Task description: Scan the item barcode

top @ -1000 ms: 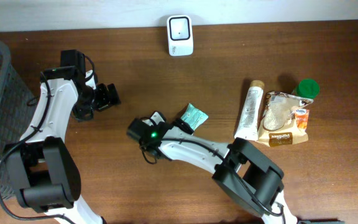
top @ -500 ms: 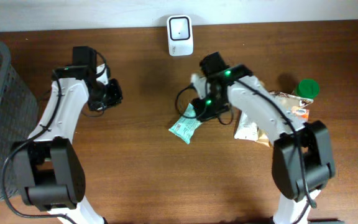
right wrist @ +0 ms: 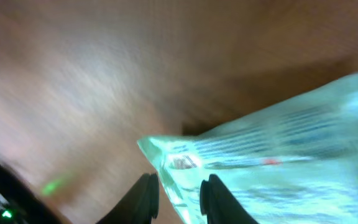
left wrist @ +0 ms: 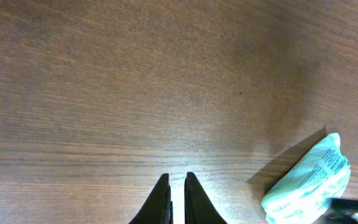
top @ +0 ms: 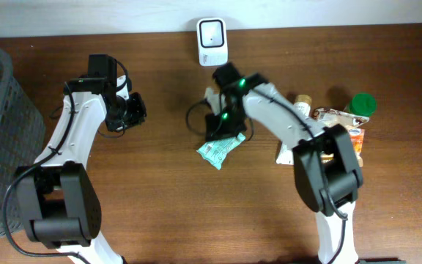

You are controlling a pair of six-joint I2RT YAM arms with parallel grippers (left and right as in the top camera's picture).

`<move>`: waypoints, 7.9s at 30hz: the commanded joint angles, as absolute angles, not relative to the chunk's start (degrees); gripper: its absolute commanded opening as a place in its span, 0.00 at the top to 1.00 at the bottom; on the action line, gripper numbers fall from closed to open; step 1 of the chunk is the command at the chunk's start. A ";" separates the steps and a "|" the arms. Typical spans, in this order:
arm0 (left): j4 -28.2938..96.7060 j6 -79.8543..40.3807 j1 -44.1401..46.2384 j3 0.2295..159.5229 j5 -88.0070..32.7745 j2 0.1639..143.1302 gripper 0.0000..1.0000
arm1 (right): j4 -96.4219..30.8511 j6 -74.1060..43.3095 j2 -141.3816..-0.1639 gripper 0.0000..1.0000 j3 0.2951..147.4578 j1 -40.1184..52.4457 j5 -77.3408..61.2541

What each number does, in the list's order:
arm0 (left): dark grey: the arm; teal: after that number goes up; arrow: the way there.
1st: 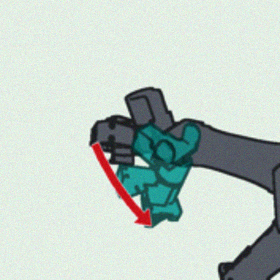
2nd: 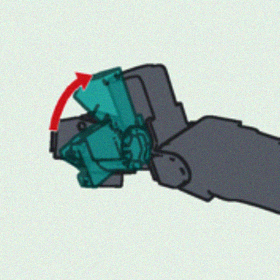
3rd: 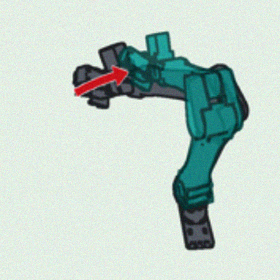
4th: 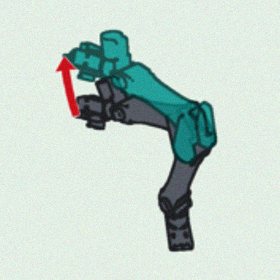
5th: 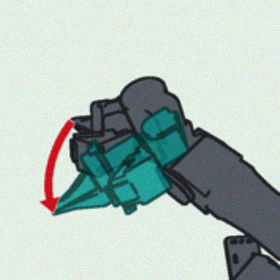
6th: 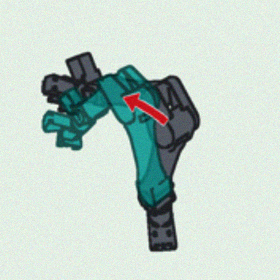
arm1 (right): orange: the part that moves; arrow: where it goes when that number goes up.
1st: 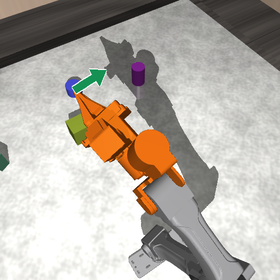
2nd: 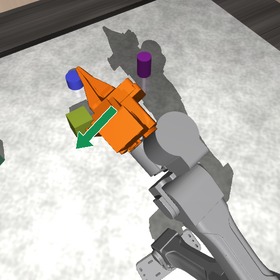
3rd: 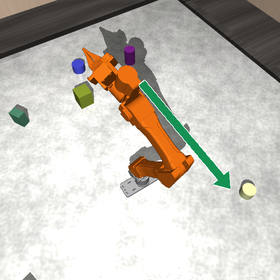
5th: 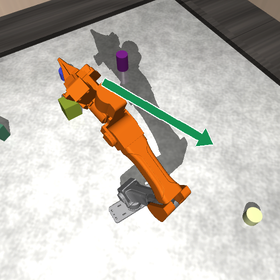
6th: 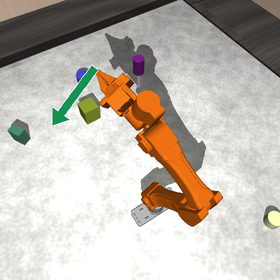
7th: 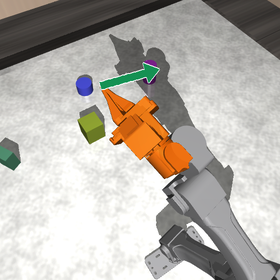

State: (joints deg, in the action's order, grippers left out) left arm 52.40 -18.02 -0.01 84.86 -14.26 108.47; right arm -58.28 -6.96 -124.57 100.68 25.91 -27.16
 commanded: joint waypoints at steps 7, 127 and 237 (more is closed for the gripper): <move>52.56 -18.61 4.32 84.36 -13.74 107.98 0.92 | -66.22 -7.86 -126.17 0.68 101.14 16.80 -9.56; 52.36 -17.04 -8.23 88.82 -13.63 108.66 0.01 | -6.57 55.09 -143.76 0.96 130.06 28.29 39.29; 6.07 0.97 -3.42 30.72 0.84 27.46 0.01 | -3.88 1.08 -0.40 0.02 0.32 2.28 -7.20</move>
